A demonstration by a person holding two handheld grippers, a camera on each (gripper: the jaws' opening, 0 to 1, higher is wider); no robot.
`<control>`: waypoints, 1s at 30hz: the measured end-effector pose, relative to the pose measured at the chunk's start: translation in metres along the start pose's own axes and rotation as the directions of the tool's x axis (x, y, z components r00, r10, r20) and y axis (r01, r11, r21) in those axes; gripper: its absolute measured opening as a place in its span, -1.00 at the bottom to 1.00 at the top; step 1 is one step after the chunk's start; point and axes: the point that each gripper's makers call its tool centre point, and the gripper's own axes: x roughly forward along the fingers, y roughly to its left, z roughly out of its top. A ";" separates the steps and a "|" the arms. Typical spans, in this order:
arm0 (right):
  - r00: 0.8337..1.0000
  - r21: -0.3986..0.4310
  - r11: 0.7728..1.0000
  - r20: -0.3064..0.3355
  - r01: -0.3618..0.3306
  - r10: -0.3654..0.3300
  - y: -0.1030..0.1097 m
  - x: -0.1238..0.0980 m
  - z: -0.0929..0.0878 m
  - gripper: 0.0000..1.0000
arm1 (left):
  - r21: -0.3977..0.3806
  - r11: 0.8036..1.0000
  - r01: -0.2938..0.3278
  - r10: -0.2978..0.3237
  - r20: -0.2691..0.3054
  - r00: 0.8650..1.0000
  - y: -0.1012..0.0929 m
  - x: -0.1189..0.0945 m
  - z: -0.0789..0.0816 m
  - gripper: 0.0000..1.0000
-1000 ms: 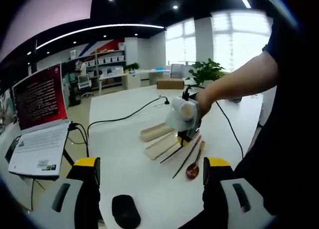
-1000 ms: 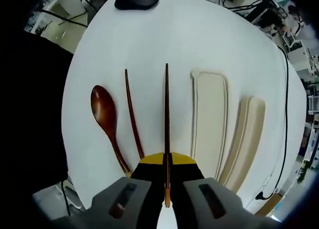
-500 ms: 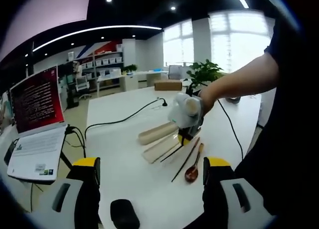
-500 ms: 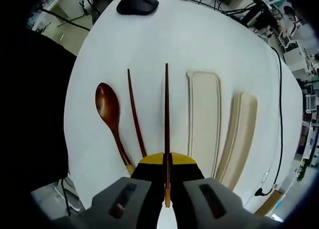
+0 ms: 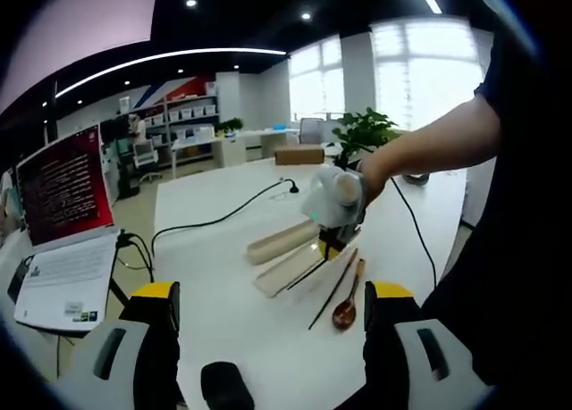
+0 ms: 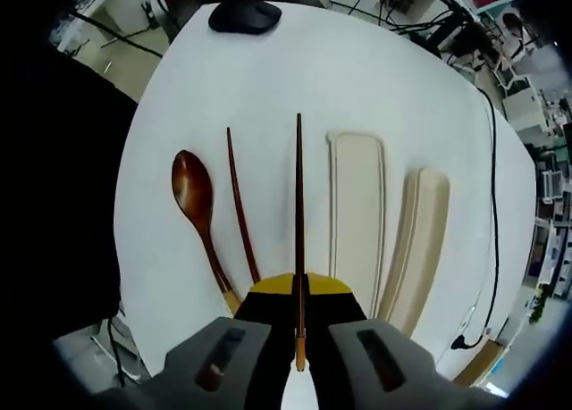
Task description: Arrange the utensils inside the cutlery case until each visible utensil rests in its matching compartment.
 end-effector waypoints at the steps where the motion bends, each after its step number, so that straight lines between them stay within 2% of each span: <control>1: 1.000 0.001 1.000 0.001 0.001 -0.001 0.000 -0.001 0.000 -1.00 | -0.002 1.000 0.000 0.000 0.003 1.000 0.000 0.000 0.001 0.74; 13: 1.000 0.017 1.000 0.005 0.024 -0.024 -0.008 -0.010 -0.005 -1.00 | 0.009 1.000 -0.002 0.001 0.006 1.000 -0.007 -0.002 0.008 0.74; 30: 0.999 0.008 0.999 -0.010 0.050 -0.050 -0.017 -0.021 -0.012 -1.00 | 0.013 1.000 -0.010 0.010 0.001 1.000 0.010 -0.010 -0.003 0.74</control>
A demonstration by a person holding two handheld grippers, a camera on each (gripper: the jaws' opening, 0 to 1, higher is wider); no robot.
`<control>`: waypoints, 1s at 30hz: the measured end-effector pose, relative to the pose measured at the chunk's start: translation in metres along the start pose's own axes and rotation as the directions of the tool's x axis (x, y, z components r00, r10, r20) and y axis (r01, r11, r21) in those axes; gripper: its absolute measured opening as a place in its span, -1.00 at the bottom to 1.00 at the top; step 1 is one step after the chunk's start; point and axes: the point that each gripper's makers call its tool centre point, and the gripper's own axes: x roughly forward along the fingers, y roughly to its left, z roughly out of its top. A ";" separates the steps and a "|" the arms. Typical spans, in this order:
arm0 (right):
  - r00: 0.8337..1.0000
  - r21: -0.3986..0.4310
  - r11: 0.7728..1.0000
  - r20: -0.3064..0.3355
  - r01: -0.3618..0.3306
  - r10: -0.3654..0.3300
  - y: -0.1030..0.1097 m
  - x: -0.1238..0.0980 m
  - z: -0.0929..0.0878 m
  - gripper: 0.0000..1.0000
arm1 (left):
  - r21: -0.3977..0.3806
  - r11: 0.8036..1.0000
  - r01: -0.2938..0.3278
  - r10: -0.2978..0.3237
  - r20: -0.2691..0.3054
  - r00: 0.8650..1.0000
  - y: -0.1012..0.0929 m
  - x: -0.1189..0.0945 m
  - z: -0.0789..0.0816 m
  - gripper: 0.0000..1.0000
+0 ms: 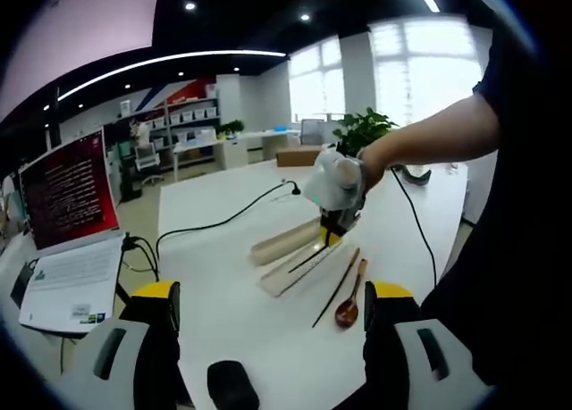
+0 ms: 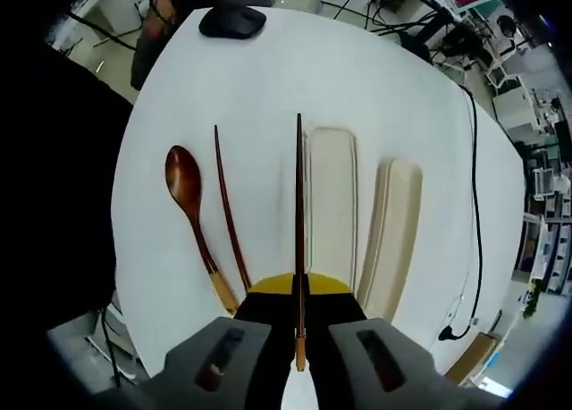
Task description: Arrange the utensils inside the cutlery case until each visible utensil rests in its matching compartment.
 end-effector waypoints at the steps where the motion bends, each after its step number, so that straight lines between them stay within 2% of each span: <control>1: 1.000 -0.001 1.000 -0.001 0.000 0.000 -0.001 0.000 -0.001 -1.00 | 0.000 1.000 0.001 -0.001 -0.002 1.000 0.001 0.000 -0.001 0.74; 11: 1.000 0.019 1.000 -0.012 -0.001 0.001 -0.006 -0.001 -0.014 -1.00 | -0.003 1.000 0.003 -0.003 -0.005 1.000 0.006 -0.001 -0.007 0.71; 15: 1.000 0.025 1.000 -0.010 0.003 -0.003 -0.010 -0.002 -0.016 -1.00 | -0.009 1.000 0.004 -0.004 -0.005 1.000 0.019 -0.002 -0.017 0.71; 17: 1.000 0.026 1.000 -0.012 0.005 -0.005 -0.011 -0.002 -0.017 -1.00 | -0.006 1.000 0.001 -0.001 -0.007 1.000 0.012 0.001 -0.014 0.71; 20: 1.000 0.022 1.000 -0.012 0.009 -0.008 -0.014 -0.004 -0.018 -1.00 | -0.011 1.000 -0.001 0.001 -0.002 1.000 0.019 0.000 -0.017 0.71; 29: 0.999 0.021 0.999 -0.024 0.024 -0.023 -0.023 -0.008 -0.026 -1.00 | -0.012 1.000 -0.005 0.004 -0.004 1.000 0.025 -0.001 -0.024 0.71; 30: 0.999 0.024 0.999 -0.026 0.024 -0.023 -0.024 -0.008 -0.028 -1.00 | -0.010 1.000 -0.006 0.006 -0.006 1.000 0.016 0.000 -0.017 0.71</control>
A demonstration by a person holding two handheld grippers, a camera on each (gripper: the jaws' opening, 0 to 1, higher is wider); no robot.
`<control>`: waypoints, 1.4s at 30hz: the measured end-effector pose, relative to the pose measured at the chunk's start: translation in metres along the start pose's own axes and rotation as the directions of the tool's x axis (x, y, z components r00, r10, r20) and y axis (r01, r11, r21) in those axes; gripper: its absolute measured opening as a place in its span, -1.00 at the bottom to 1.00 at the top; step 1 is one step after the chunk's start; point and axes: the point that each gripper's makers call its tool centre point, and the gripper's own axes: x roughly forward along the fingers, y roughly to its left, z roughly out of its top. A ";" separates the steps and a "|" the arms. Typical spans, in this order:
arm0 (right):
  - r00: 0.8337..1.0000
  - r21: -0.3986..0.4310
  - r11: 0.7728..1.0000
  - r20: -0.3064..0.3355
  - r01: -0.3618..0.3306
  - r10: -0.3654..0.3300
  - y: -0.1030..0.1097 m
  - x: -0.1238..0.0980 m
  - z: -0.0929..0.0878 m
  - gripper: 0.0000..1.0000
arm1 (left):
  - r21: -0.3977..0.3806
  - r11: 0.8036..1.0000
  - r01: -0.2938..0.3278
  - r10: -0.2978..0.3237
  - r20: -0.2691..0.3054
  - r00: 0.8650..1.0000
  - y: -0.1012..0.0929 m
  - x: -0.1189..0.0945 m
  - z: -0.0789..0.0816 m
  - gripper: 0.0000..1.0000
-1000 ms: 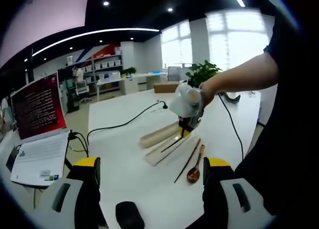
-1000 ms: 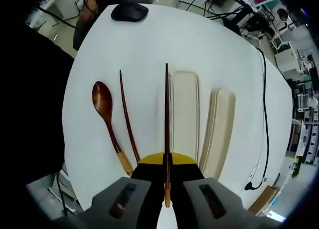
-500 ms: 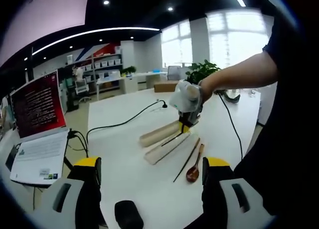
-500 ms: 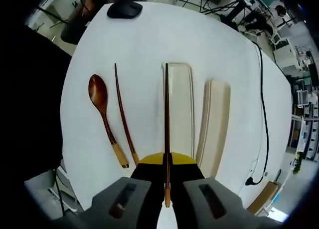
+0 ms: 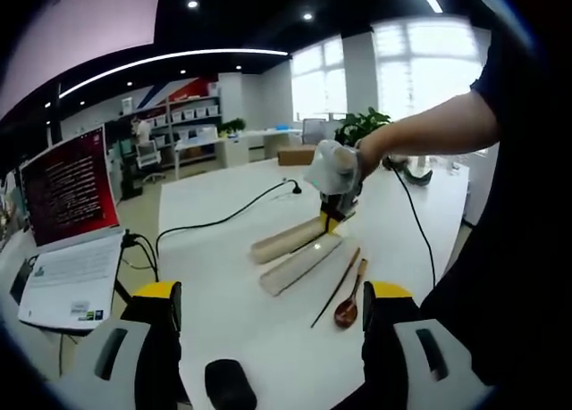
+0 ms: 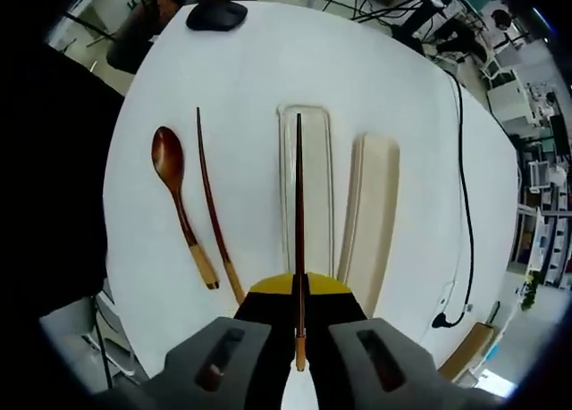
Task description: Arrange the utensils inside the cutlery case until each visible utensil rests in its matching compartment.
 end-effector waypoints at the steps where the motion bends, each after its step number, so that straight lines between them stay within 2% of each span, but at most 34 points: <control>1: 1.000 0.001 1.000 -0.001 0.000 0.000 0.000 0.000 -0.001 -1.00 | -0.004 1.000 0.000 0.000 0.000 1.000 -0.009 0.001 0.006 0.71; 6: 1.000 0.002 1.000 -0.012 0.007 -0.007 -0.004 -0.002 -0.007 -1.00 | -0.006 1.000 -0.003 0.003 -0.005 1.000 -0.028 0.002 0.018 0.71; 15: 1.000 0.005 1.000 -0.014 0.023 -0.023 -0.014 -0.007 -0.008 -1.00 | -0.007 1.000 -0.004 0.004 -0.007 1.000 -0.038 0.003 0.024 0.71; 18: 1.000 0.005 1.000 -0.016 0.027 -0.027 -0.016 -0.008 -0.009 -1.00 | -0.008 1.000 -0.005 0.005 -0.005 1.000 -0.029 0.001 0.019 0.71; 42: 0.998 0.009 0.998 -0.022 0.062 -0.062 -0.033 -0.013 -0.008 -1.00 | -0.020 1.000 -0.014 0.014 0.003 1.000 -0.023 0.001 0.020 0.71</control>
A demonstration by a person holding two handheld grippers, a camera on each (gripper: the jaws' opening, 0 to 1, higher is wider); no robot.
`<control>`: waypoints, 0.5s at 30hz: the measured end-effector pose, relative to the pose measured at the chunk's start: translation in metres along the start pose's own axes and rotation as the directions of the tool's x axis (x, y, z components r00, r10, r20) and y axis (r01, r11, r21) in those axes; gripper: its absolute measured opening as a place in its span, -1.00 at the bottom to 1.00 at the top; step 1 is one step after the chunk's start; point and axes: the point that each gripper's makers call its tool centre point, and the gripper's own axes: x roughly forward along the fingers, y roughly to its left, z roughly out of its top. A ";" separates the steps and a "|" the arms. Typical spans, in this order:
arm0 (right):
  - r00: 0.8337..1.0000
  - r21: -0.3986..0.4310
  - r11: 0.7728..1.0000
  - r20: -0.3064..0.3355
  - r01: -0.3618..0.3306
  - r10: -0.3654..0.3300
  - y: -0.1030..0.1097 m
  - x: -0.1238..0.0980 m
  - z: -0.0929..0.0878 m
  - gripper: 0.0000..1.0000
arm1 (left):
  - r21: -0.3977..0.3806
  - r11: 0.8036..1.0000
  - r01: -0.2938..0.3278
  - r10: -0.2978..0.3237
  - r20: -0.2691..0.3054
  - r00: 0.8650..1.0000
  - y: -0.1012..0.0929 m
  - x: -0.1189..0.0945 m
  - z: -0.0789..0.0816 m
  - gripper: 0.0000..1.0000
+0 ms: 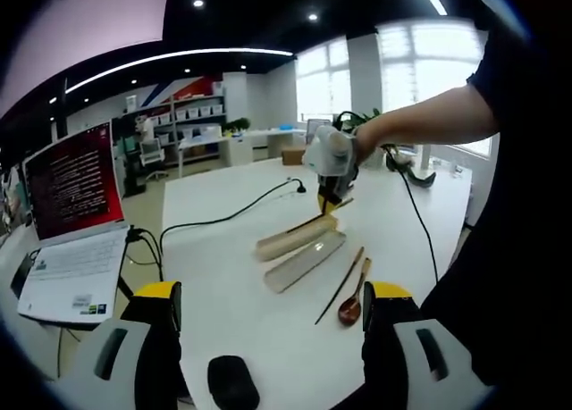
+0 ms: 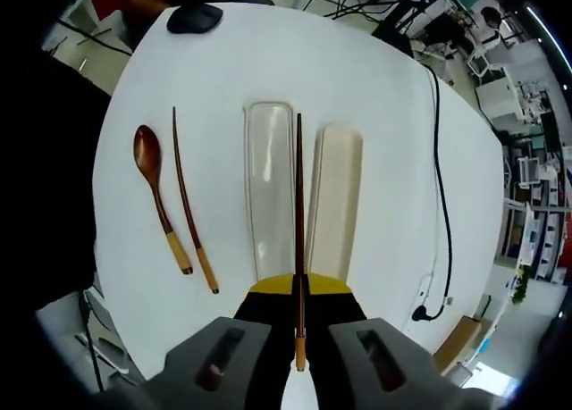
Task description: Arrange the utensils inside the cutlery case until each visible utensil rests in its matching compartment.
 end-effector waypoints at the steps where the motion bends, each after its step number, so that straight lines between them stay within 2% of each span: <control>1: 1.000 0.002 1.000 -0.002 -0.001 0.001 0.000 0.001 -0.001 -1.00 | 0.001 1.000 0.000 0.000 0.000 1.000 0.000 0.000 0.000 0.71; 15: 1.000 0.024 1.000 0.014 0.004 -0.004 -0.007 -0.002 -0.004 -1.00 | -0.005 1.000 0.010 -0.010 -0.002 1.000 -0.001 0.005 -0.002 0.71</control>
